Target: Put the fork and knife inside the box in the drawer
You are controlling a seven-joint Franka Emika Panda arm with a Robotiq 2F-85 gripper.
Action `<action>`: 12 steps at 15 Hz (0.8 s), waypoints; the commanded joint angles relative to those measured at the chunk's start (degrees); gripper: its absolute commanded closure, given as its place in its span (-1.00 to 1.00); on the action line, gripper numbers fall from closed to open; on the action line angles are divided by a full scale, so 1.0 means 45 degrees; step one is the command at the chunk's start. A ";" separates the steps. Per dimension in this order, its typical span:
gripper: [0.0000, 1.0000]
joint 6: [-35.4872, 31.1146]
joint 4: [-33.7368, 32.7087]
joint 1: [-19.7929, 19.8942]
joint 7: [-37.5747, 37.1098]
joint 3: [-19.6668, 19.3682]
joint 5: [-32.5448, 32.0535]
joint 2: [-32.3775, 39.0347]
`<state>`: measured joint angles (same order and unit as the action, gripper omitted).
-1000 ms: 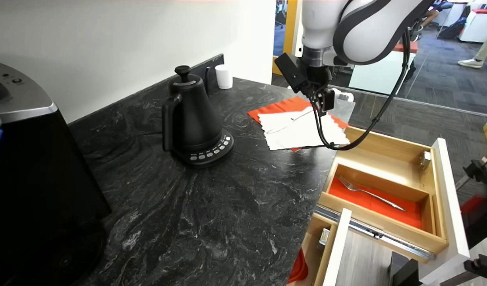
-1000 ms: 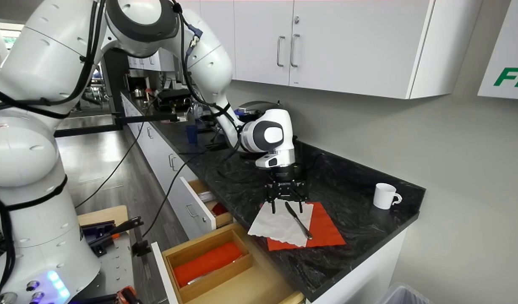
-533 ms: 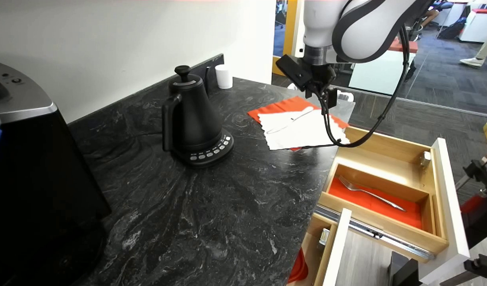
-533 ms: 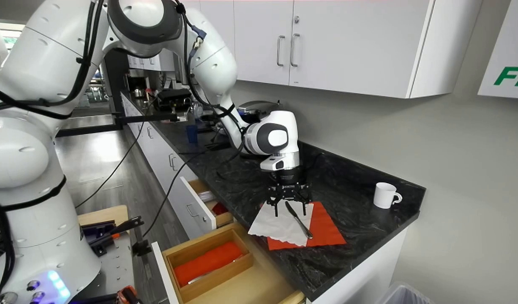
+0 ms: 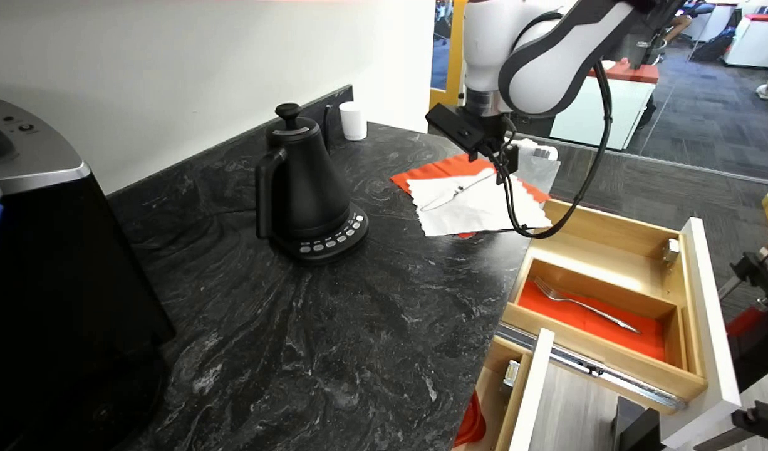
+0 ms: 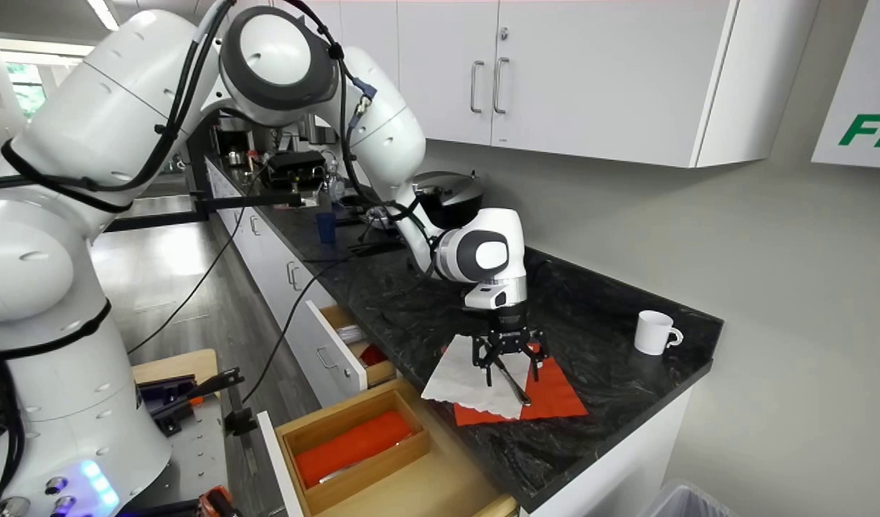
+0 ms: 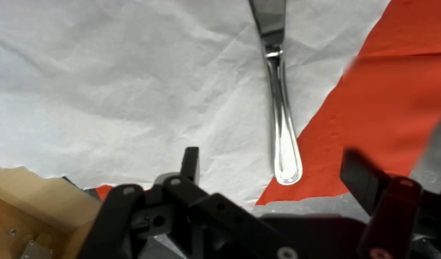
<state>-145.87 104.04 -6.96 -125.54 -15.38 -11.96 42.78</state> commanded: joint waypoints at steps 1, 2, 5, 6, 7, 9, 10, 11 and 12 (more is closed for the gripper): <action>-1.00 0.0121 -0.1363 0.0423 0.0984 0.0282 0.0413 0.0910; -1.00 0.0166 -0.1635 0.0428 0.1146 0.0307 0.0502 0.1105; -1.00 0.0240 -0.2285 0.0513 0.1784 0.0480 0.0888 0.1513; -1.00 0.0319 -0.2475 0.0623 0.2093 0.0642 0.1141 0.1585; -1.00 0.0425 -0.2660 0.0789 0.2435 0.0872 0.1476 0.1651; -1.00 0.0615 -0.3012 0.1003 0.3046 0.1162 0.2101 0.1789; -1.00 0.0741 -0.3189 0.1008 0.3197 0.1153 0.2299 0.1859; -1.00 0.0846 -0.3313 0.1041 0.3315 0.1139 0.2489 0.1904; -1.00 0.1023 -0.3442 0.1040 0.3312 0.1085 0.2670 0.1933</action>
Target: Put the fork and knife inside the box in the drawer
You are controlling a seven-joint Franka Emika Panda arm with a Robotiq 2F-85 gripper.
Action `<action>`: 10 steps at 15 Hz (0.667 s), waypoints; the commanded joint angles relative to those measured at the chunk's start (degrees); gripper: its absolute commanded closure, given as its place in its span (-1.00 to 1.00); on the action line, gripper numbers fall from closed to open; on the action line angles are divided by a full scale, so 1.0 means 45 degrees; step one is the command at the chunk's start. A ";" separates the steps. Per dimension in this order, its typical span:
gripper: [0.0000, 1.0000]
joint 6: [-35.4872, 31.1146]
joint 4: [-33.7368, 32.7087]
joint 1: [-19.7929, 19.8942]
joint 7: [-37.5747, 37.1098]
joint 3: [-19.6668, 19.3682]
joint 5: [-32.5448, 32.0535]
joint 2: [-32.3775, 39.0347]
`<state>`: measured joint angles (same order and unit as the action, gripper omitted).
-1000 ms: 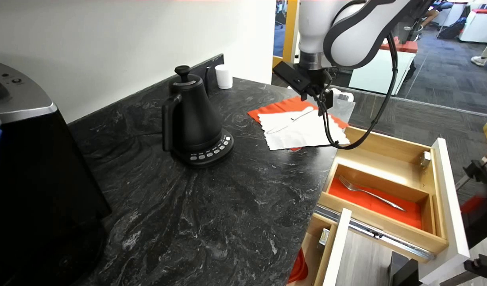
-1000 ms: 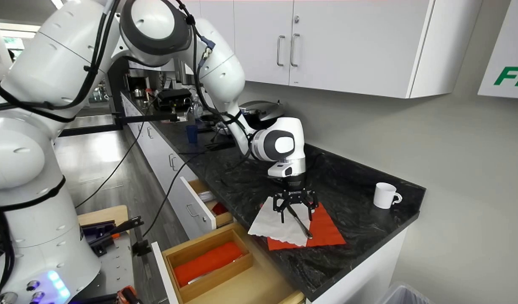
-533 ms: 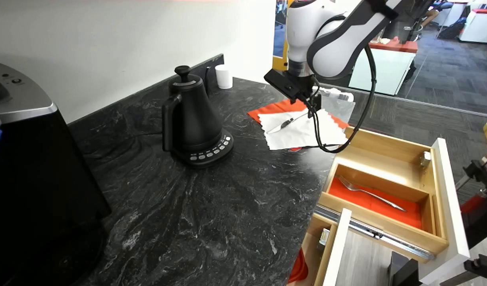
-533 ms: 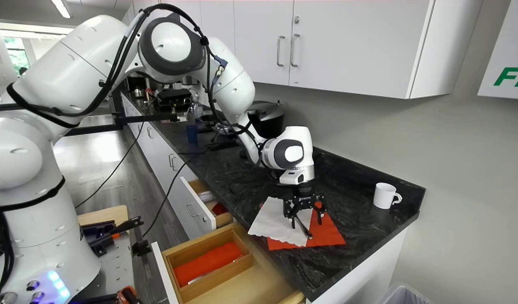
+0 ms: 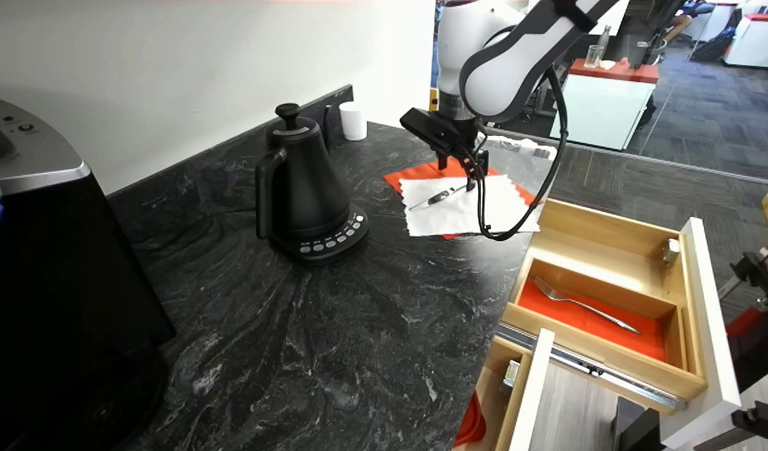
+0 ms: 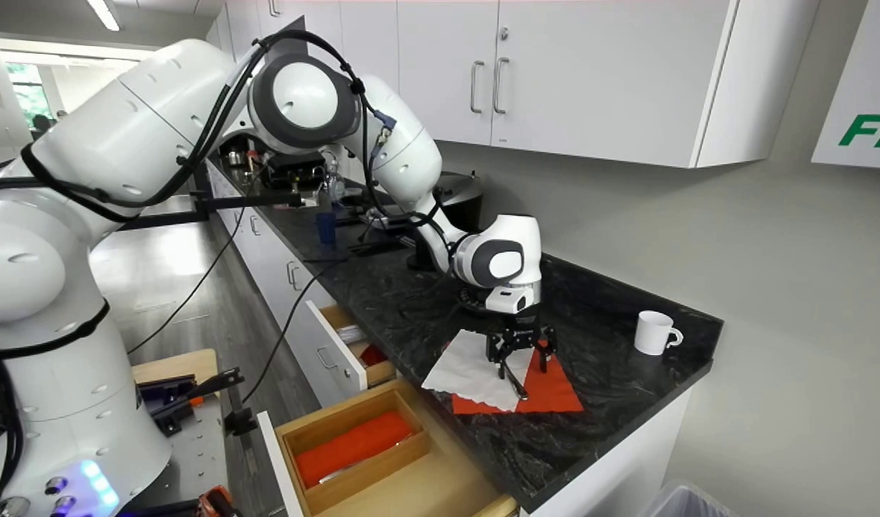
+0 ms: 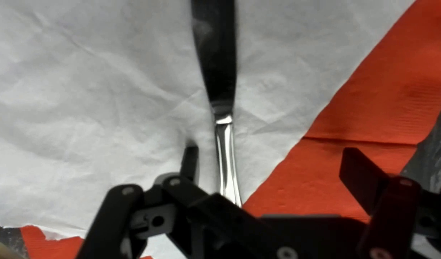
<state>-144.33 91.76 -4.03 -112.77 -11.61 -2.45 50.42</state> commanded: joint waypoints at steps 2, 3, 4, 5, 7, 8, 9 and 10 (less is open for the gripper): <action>-1.00 0.1083 -0.1020 0.0415 0.0345 0.0144 0.0794 0.0310; -1.00 0.1267 -0.1184 0.0447 0.0292 0.0131 0.0886 0.0362; -1.00 0.1466 -0.1365 0.0475 0.0248 0.0119 0.0966 0.0427; -1.00 0.1713 -0.1553 0.0577 0.0316 0.0211 0.1109 0.0481; -1.00 0.2245 -0.1922 0.0761 0.0474 0.0402 0.1377 0.0628; -1.00 0.2455 -0.2068 0.0808 0.0507 0.0460 0.1461 0.0689; -1.00 0.2638 -0.2214 0.0856 0.0524 0.0518 0.1532 0.0748; -1.00 0.2724 -0.2212 0.0867 0.0543 0.0552 0.1588 0.0727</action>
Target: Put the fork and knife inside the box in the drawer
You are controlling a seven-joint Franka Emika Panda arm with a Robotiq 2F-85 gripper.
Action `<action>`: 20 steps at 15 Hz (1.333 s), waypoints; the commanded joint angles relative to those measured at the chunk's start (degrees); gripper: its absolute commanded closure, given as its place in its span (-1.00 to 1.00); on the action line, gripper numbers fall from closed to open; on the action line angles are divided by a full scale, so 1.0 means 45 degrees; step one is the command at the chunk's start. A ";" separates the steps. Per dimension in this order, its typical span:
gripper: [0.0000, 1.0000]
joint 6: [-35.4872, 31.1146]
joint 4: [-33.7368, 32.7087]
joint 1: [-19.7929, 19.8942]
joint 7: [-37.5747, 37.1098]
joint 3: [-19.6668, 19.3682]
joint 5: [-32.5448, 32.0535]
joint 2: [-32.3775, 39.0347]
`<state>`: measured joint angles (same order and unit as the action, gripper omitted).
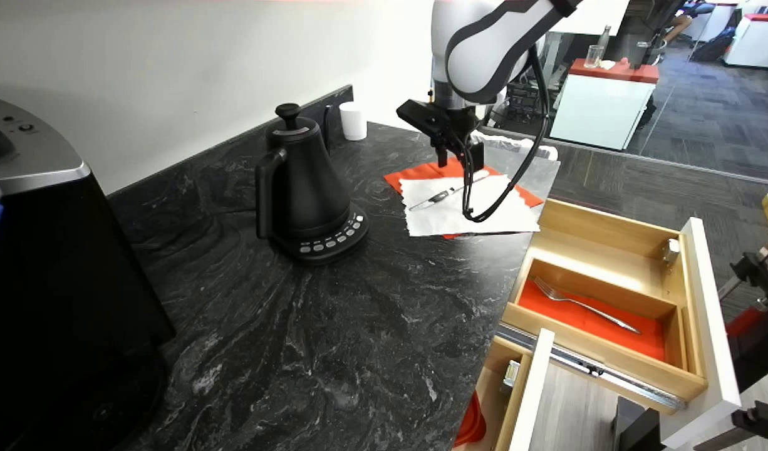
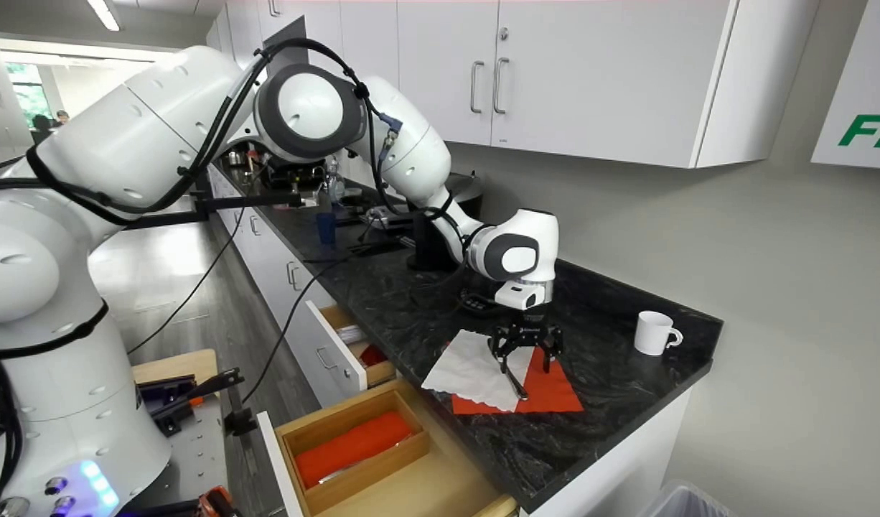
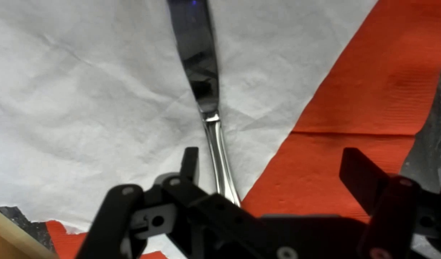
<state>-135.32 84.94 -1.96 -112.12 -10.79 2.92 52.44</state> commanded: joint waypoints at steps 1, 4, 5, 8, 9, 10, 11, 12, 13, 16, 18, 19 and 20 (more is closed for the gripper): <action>-1.00 0.0828 -0.0835 0.0418 0.0420 0.0389 0.0444 0.0349; -0.98 0.1023 -0.1060 0.0438 0.0549 0.0474 0.0515 0.0485; -0.97 0.1059 -0.1074 0.0424 0.0563 0.0478 0.0501 0.0497; -1.00 0.1281 -0.1177 0.0400 0.0523 0.0487 0.0505 0.0534; -1.00 0.1360 -0.0985 0.0374 0.0491 0.0490 0.0519 0.0400; -1.00 0.1460 -0.0918 0.0346 0.0432 0.0472 0.0517 0.0367; -1.00 0.1516 -0.0849 0.0326 0.0413 0.0466 0.0508 0.0335; -1.00 0.1542 -0.0756 0.0314 0.0399 0.0463 0.0506 0.0292; -1.00 0.1582 -0.0791 0.0309 0.0369 0.0452 0.0504 0.0306; -1.00 0.1604 -0.0850 0.0315 0.0379 0.0455 0.0502 0.0324; -1.00 0.1382 -0.0629 0.0161 0.0296 0.0354 0.0369 0.0175; -1.00 0.1295 -0.0533 0.0075 0.0233 0.0297 0.0300 0.0110; -1.00 0.1199 -0.0434 0.0010 0.0188 0.0250 0.0245 0.0060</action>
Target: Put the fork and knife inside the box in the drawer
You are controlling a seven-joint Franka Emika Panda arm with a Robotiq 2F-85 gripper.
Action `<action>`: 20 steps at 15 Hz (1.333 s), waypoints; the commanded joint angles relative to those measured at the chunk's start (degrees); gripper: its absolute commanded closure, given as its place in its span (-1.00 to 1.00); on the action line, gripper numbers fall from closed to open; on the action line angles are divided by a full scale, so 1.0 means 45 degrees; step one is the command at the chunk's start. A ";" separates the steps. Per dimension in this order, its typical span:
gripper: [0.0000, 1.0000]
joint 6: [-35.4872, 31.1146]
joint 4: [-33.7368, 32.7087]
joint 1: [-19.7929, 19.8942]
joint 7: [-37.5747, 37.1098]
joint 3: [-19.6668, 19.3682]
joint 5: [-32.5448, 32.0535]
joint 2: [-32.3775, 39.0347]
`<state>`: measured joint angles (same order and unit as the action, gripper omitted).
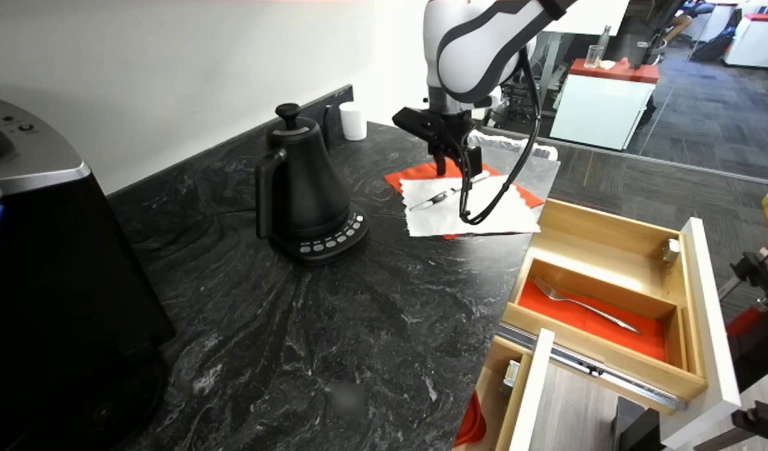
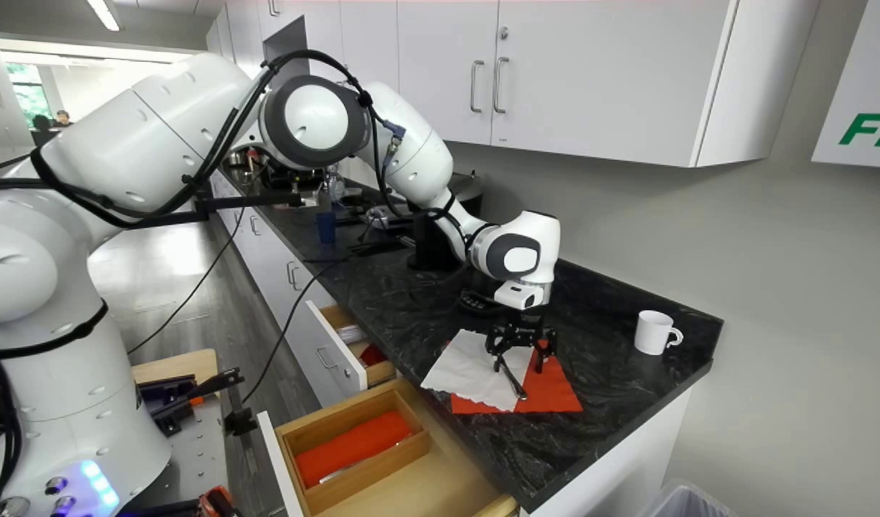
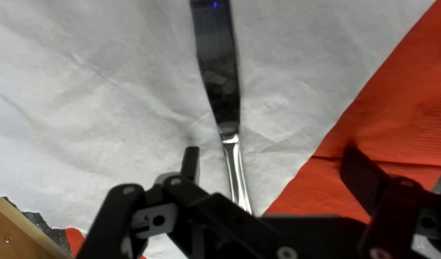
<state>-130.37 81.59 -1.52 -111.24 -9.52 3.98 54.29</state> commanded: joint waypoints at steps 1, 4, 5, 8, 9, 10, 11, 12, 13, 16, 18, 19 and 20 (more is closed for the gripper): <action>-1.00 -0.0209 0.0597 -0.0259 -0.0157 -0.0171 -0.0131 -0.0545; -1.00 -0.0519 0.0971 -0.0462 -0.0179 -0.0304 -0.0272 -0.0806; -1.00 -0.0567 0.1052 -0.0514 -0.0195 -0.0329 -0.0297 -0.0861; -1.00 -0.0780 0.1669 -0.0676 -0.0229 -0.0362 -0.0362 -0.1302; -1.00 -0.0716 0.1818 -0.0738 -0.0299 -0.0408 -0.0399 -0.1398; -1.00 -0.0691 0.2029 -0.0786 -0.0334 -0.0446 -0.0431 -0.1542; -1.00 -0.0783 0.2478 -0.0861 -0.0372 -0.0502 -0.0480 -0.1811; -1.00 -0.0794 0.2714 -0.0917 -0.0410 -0.0557 -0.0512 -0.1942; -1.00 -0.0822 0.2983 -0.0952 -0.0432 -0.0596 -0.0536 -0.2095; -1.00 -0.0917 0.3869 -0.1048 -0.0429 -0.0649 -0.0566 -0.2558; -1.00 -0.0988 0.4366 -0.1085 -0.0410 -0.0655 -0.0589 -0.2814; -1.00 -0.1056 0.4584 -0.1113 -0.0431 -0.0654 -0.0605 -0.2919; -1.00 -0.1213 0.4855 -0.1121 -0.0384 -0.0636 -0.0625 -0.3055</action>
<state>-132.97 96.57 -5.57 -111.56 -11.88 2.43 45.19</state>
